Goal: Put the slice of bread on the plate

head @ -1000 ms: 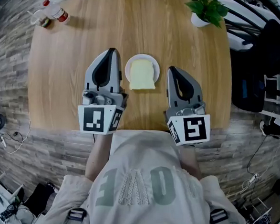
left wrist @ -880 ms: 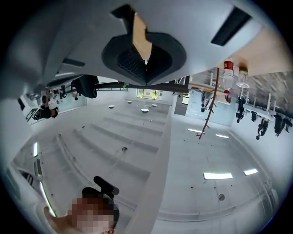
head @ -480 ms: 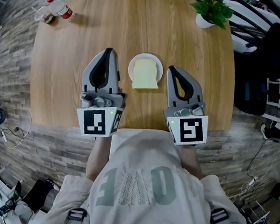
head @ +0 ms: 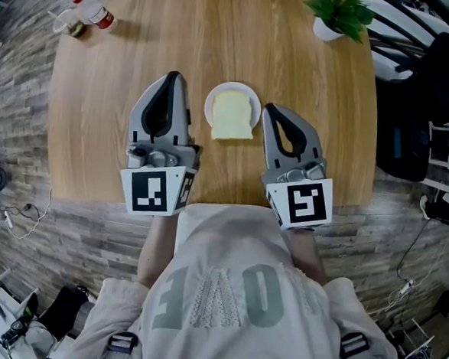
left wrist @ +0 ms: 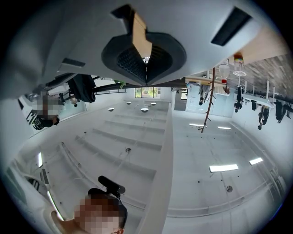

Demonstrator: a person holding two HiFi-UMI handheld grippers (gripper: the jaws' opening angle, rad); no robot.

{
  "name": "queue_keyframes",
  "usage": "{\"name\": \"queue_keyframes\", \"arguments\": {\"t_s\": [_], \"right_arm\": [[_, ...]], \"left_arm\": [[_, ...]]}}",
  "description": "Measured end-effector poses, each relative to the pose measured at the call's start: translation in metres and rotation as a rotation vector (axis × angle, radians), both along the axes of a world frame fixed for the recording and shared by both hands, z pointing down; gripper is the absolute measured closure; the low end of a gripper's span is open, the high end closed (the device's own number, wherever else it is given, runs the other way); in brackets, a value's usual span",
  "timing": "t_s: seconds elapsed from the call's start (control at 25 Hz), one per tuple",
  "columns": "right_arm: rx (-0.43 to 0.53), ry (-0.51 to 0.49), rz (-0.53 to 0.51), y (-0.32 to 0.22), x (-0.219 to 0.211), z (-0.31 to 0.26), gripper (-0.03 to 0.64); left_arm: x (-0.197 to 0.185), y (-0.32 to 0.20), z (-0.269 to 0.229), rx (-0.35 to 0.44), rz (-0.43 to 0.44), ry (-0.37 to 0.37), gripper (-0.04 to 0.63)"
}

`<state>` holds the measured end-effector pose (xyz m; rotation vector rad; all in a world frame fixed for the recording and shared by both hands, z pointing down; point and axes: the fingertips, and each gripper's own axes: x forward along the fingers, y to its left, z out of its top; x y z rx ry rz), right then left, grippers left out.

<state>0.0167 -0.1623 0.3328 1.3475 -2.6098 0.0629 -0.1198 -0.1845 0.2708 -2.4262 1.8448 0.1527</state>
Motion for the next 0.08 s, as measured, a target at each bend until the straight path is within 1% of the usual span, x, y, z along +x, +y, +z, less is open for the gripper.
{"name": "queue_keyframes", "arguments": {"t_s": [0.08], "right_arm": [[-0.002,0.012,0.0,-0.0002,0.0005,0.001,0.598]], "left_arm": [[0.0018,0.0003,0.0012,-0.004,0.003,-0.002,0.588]]}}
